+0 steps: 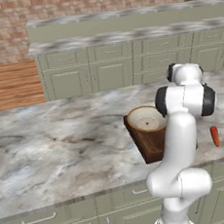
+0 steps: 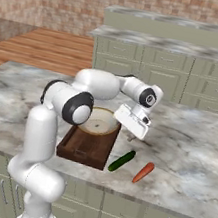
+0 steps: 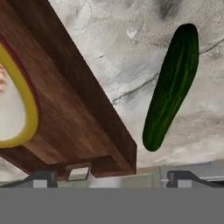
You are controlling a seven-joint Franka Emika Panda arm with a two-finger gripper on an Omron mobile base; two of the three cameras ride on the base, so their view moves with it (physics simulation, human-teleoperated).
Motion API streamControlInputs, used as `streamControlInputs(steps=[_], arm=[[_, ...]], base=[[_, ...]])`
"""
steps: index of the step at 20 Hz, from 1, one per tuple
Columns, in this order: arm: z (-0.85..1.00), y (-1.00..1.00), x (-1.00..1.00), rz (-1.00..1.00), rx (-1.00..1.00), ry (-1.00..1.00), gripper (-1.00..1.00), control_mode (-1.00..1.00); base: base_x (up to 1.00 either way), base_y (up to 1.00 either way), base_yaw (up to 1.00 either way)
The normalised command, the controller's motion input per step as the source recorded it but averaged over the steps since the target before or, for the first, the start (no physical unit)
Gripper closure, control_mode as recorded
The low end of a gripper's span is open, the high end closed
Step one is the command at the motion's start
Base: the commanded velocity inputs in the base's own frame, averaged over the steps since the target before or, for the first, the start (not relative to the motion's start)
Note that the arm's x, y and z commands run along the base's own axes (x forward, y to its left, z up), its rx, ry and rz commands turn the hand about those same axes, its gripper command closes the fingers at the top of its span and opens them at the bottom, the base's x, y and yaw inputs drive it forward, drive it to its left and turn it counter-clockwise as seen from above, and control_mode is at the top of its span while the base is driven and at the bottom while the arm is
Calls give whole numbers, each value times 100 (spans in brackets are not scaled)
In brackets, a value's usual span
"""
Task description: Place the two vegetables and bowl onto the tray for setting up a vegetable dip station.
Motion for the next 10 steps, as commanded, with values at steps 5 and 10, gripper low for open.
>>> streamControlInputs(steps=[5, 10], arm=[[-2, -2, -16, 0, -13, -1, -100, -100], [-3, -6, -4, 0, -12, -3, -100, -100]], base=[[0, 0, 0], [0, 0, 0]])
